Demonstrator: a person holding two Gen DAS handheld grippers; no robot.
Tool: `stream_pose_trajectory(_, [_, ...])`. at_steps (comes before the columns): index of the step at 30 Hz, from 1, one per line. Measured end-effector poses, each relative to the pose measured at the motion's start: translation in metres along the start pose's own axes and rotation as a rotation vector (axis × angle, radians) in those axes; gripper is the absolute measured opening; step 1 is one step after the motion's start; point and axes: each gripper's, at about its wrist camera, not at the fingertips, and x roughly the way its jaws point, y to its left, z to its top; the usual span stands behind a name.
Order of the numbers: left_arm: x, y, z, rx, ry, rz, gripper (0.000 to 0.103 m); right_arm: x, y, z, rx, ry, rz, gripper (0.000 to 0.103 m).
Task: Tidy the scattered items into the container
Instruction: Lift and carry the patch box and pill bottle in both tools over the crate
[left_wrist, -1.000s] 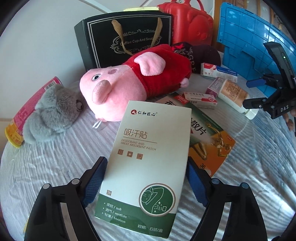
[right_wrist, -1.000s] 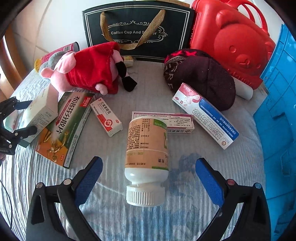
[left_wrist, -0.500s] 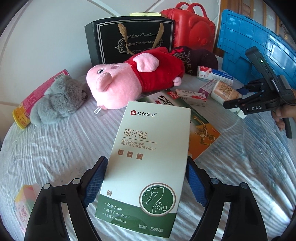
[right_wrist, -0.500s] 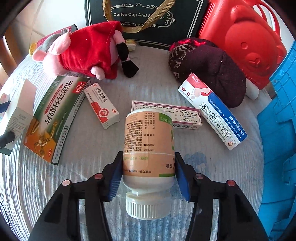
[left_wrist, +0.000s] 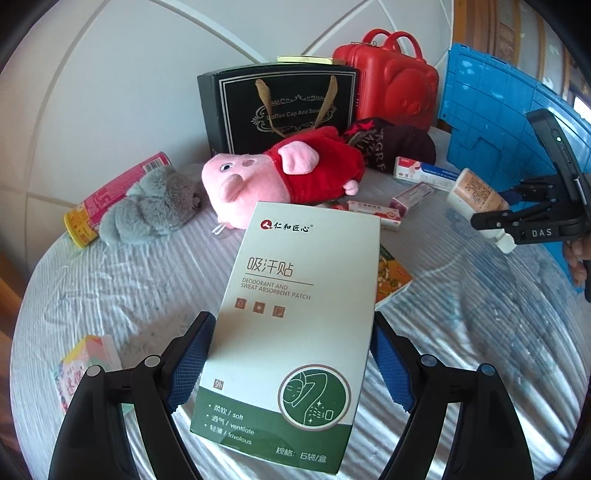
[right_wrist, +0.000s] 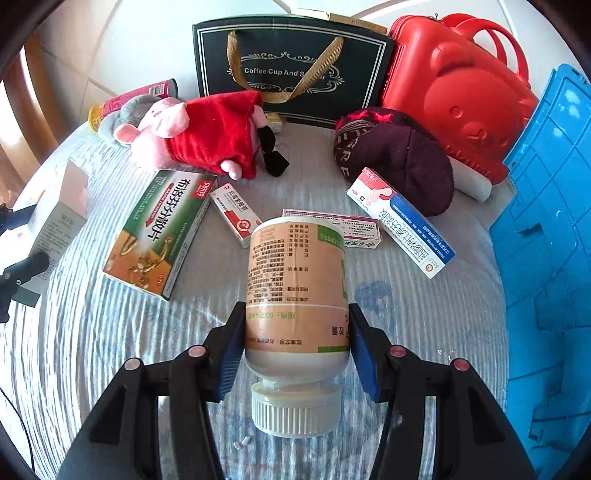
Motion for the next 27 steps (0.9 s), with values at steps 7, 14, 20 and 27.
stream_pose_trajectory(7, [-0.047, -0.013, -0.006, -0.044, -0.017, 0.022, 0.082, -0.048, 0.012, -0.004, 0.000, -0.040, 0.024, 0.051])
stream_pose_trajectory(14, [-0.105, -0.030, -0.010, -0.096, -0.040, 0.048, 0.082, -0.113, 0.032, -0.017, -0.010, -0.085, 0.070, 0.051])
stream_pose_trajectory(20, [-0.154, -0.052, -0.016, -0.101, -0.057, 0.084, 0.082, -0.180, 0.054, -0.030, -0.043, -0.142, 0.112, 0.051])
stream_pose_trajectory(27, [-0.201, -0.080, -0.015, -0.079, -0.093, 0.108, 0.082, -0.243, 0.061, -0.050, -0.087, -0.204, 0.161, 0.051])
